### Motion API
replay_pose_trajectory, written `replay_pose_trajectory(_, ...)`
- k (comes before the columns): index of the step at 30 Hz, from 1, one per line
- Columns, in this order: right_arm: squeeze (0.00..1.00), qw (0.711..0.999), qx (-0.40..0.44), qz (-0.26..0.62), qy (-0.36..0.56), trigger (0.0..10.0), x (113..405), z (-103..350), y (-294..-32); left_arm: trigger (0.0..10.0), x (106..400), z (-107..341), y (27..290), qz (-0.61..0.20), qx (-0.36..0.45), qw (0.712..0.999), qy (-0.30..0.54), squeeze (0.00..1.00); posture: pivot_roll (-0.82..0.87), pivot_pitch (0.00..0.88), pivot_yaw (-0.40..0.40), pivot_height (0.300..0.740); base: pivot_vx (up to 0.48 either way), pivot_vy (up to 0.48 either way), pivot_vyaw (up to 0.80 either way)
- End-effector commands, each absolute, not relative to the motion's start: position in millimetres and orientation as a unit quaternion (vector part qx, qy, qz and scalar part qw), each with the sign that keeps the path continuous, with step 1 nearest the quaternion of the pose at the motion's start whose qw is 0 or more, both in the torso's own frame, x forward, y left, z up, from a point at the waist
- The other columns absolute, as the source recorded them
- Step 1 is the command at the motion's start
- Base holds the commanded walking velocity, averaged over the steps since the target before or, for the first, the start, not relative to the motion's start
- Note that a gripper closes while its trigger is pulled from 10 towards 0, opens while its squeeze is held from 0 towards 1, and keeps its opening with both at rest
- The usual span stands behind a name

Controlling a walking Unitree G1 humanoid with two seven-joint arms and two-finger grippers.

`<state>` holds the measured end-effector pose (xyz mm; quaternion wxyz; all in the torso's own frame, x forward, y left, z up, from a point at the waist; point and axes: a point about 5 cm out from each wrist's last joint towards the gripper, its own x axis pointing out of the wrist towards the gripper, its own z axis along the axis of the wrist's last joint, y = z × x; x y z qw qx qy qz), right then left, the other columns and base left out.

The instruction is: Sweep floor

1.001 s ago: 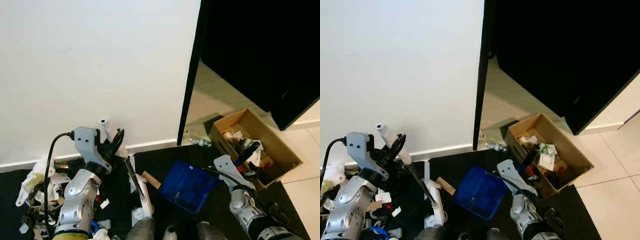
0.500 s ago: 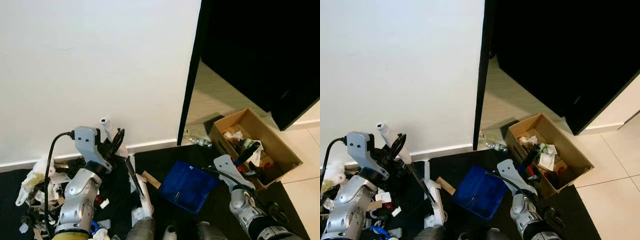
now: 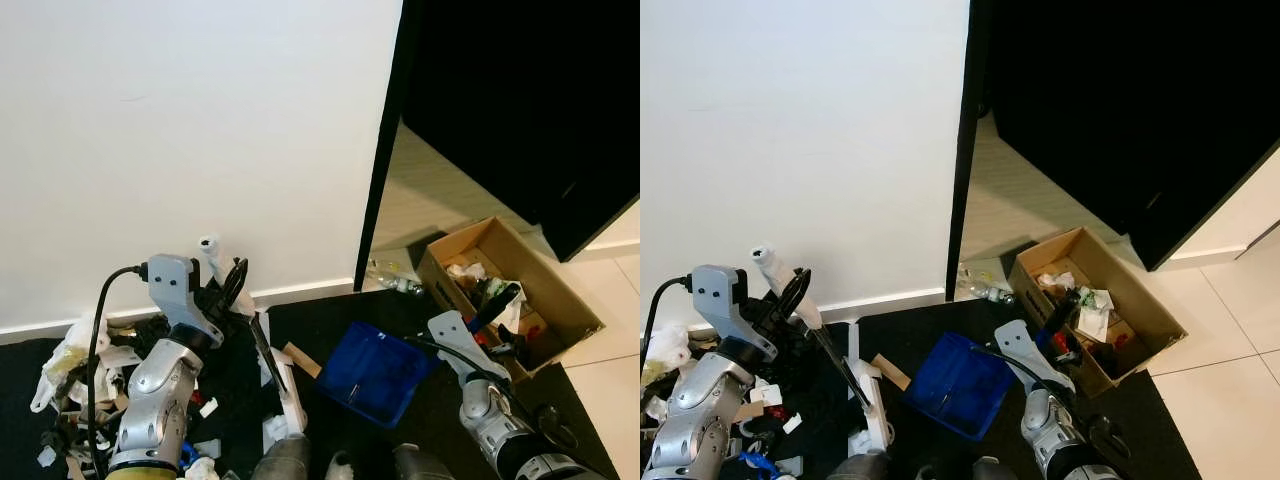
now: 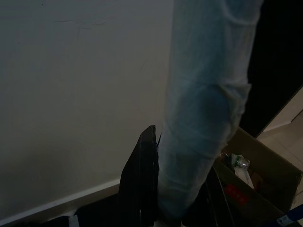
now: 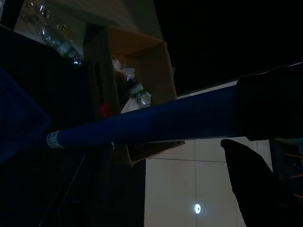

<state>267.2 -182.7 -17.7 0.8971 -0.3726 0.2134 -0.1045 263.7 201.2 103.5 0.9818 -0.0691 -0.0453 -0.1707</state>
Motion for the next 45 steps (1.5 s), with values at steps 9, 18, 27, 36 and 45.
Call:
replay_pose_trajectory(9,0.00,0.895,-0.371,-0.104,0.225,10.0,263,-22,-186,10.0,269,107,193,-0.180,-0.076,0.979,-0.061,0.01,0.22,0.125,-0.026,0.740,0.000,0.000,0.00)
replay_pose_trajectory(18,0.00,0.896,-0.371,-0.104,0.223,10.0,261,-23,-182,10.0,269,118,193,-0.173,-0.076,0.979,-0.073,0.00,0.20,0.143,-0.012,0.740,0.000,0.000,0.00)
replay_pose_trajectory(27,0.00,0.896,-0.370,-0.103,0.222,10.0,263,-22,-179,10.0,276,119,193,-0.163,-0.066,0.983,-0.058,0.00,0.19,0.145,0.023,0.740,0.000,0.000,0.00)
replay_pose_trajectory(36,0.00,0.896,-0.371,-0.104,0.222,10.0,264,-21,-181,10.0,274,109,196,-0.122,-0.028,0.992,-0.004,0.00,0.19,0.149,0.015,0.740,0.000,0.000,0.00)
replay_pose_trajectory(45,0.00,0.909,-0.342,-0.101,0.215,10.0,265,-20,-181,10.0,277,105,199,-0.078,-0.039,0.996,0.014,0.00,0.20,0.150,0.001,0.740,0.000,0.000,0.00)
